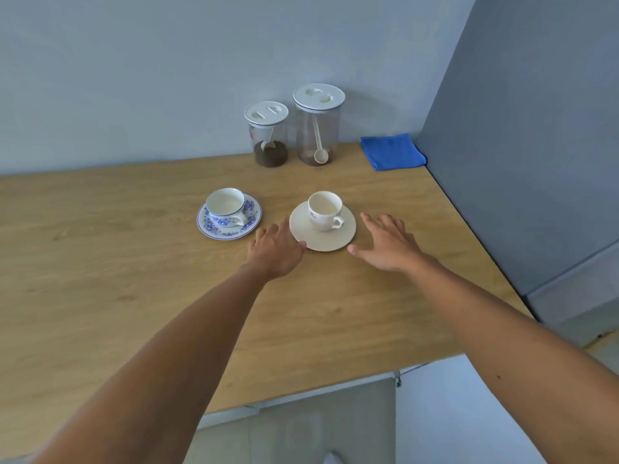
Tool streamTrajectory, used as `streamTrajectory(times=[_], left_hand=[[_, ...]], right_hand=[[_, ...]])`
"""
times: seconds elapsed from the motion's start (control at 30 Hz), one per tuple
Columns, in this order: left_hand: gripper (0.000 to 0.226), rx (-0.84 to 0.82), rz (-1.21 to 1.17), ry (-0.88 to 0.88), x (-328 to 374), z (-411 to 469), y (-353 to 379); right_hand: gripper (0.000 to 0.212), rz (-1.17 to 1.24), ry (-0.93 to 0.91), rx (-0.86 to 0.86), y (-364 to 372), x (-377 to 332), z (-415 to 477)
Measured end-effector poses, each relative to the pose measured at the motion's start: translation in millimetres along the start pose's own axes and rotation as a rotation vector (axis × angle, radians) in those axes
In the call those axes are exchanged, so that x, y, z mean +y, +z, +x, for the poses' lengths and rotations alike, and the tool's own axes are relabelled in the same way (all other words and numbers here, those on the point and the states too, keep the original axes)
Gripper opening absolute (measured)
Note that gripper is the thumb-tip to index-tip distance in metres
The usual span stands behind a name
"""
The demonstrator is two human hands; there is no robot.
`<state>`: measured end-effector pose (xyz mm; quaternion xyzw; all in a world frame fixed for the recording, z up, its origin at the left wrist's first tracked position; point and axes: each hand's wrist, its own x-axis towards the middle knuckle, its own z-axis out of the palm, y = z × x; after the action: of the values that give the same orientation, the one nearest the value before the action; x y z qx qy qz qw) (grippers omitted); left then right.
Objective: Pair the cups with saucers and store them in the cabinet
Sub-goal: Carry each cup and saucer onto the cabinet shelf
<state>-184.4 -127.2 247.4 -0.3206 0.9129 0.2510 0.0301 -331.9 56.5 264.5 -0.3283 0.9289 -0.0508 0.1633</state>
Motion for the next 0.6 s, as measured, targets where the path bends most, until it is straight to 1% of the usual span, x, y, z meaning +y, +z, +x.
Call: streamTrajectory(times=[0.07,0.1,0.23,0.4,0.6], left_hand=[[0.075,-0.018,-0.068,-0.079,2,22,2],[0.076,-0.021,-0.083,-0.088,1,31,4],[0.077,-0.032,-0.113,-0.057,-1,60,9],[0.068,-0.044,-0.209,-0.045,-3,80,15],[0.068,-0.040,-0.327,-0.038,0,83,14]], right_hand=[[0.090,0.045,-0.012,-0.016,1,3,22],[0.090,0.079,-0.012,-0.029,1,5,30],[0.086,0.194,-0.051,-0.077,3,11,62],[0.074,0.371,-0.160,-0.092,1,4,85],[0.067,0.572,-0.136,-0.074,4,7,92]])
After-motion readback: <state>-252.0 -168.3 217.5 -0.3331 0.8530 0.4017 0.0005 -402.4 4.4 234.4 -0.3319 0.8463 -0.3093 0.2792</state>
